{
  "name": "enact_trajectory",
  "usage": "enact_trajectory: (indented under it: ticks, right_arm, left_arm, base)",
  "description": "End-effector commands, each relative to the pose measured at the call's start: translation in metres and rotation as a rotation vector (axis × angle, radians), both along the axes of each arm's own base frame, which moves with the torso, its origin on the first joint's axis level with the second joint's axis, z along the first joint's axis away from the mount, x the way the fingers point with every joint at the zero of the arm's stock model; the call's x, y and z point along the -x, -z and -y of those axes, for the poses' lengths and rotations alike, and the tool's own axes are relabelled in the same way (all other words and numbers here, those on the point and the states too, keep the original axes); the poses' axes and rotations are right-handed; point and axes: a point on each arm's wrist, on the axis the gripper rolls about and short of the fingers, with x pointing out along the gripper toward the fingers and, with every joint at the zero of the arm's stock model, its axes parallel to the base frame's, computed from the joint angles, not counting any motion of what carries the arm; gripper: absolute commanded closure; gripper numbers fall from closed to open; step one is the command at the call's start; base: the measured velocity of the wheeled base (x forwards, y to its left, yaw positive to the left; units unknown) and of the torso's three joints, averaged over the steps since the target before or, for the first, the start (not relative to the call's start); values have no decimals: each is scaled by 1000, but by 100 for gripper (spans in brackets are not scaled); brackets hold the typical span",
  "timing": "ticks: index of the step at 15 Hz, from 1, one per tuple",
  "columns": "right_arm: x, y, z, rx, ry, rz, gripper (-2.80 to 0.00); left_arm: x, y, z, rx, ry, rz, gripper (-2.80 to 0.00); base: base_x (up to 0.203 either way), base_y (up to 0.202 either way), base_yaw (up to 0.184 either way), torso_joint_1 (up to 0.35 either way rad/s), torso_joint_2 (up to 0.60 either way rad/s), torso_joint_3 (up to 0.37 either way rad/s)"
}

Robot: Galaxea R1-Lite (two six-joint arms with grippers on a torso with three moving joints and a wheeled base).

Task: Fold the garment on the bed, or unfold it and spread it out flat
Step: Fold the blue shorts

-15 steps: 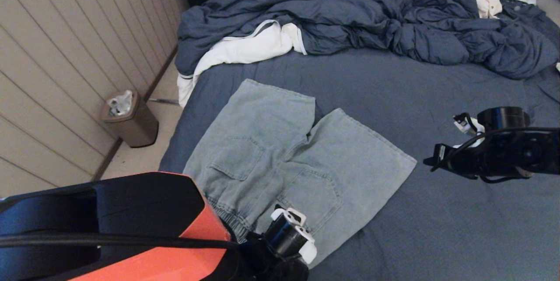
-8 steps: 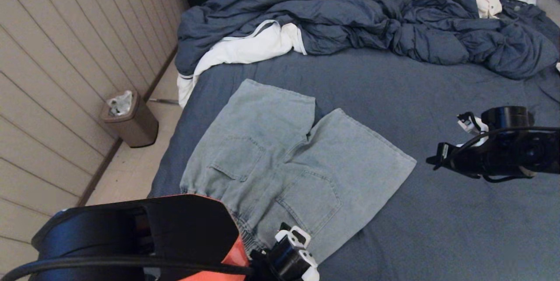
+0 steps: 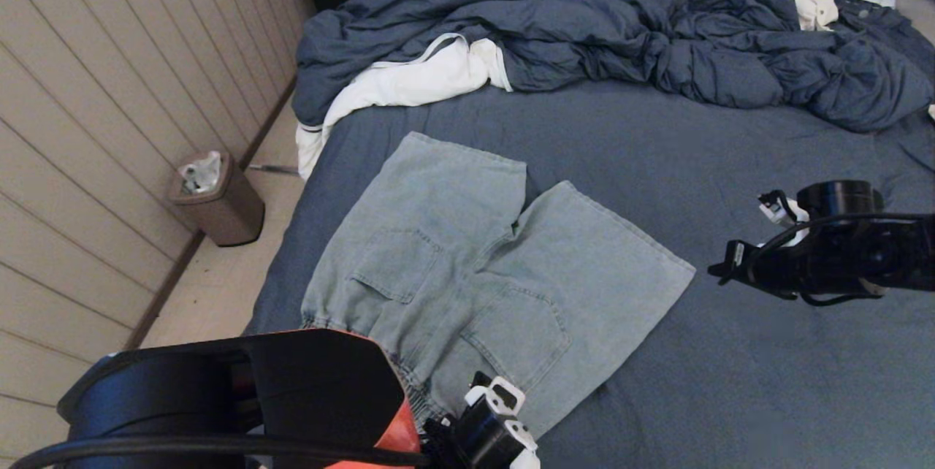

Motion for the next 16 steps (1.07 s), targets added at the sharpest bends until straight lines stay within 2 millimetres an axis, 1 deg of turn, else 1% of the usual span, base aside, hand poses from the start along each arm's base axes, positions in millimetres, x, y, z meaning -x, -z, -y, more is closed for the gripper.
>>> enact_trajectory:
  ticks: [1,3,5,6,7,9,10,13,15,16]
  right_arm:
    - [-14,9,3,-1,0,-6,0]
    - [-25,5,2,12,-8,15,0]
    - [-34,12,2,12,-13,8,0]
    - [-39,14,-4,13,-29,8,0]
    - [-41,13,-5,15,-28,1,0]
    - [-43,12,-4,15,-25,-5,0]
    - [-44,15,-4,14,-26,-11,0]
    - [-53,22,-2,18,-22,-28,0]
    - [-61,20,-1,17,-19,-47,0]
    - [-65,21,0,20,-24,-59,-280]
  left_arm:
    - [-1,-13,1,35,-6,23,0]
    - [-2,-20,2,51,-8,35,0]
    - [-2,-32,0,71,-13,50,0]
    - [-2,-36,-2,72,-17,55,0]
    - [0,-35,-6,61,-17,52,0]
    - [2,-27,-8,41,-14,40,0]
    - [2,-26,-9,39,-14,38,0]
    - [3,-29,-10,39,-13,40,0]
    - [3,-28,-9,38,-12,40,0]
    - [3,-27,-9,38,-12,40,0]
  base:
    - [0,0,0,0,0,0]
    - [0,0,0,0,0,0]
    - [0,0,0,0,0,0]
    - [0,0,0,0,0,0]
    - [0,0,0,0,0,0]
    - [0,0,0,0,0,0]
    - [0,0,0,0,0,0]
    - [0,0,0,0,0,0]
    - [0,0,0,0,0,0]
    - [0,0,0,0,0,0]
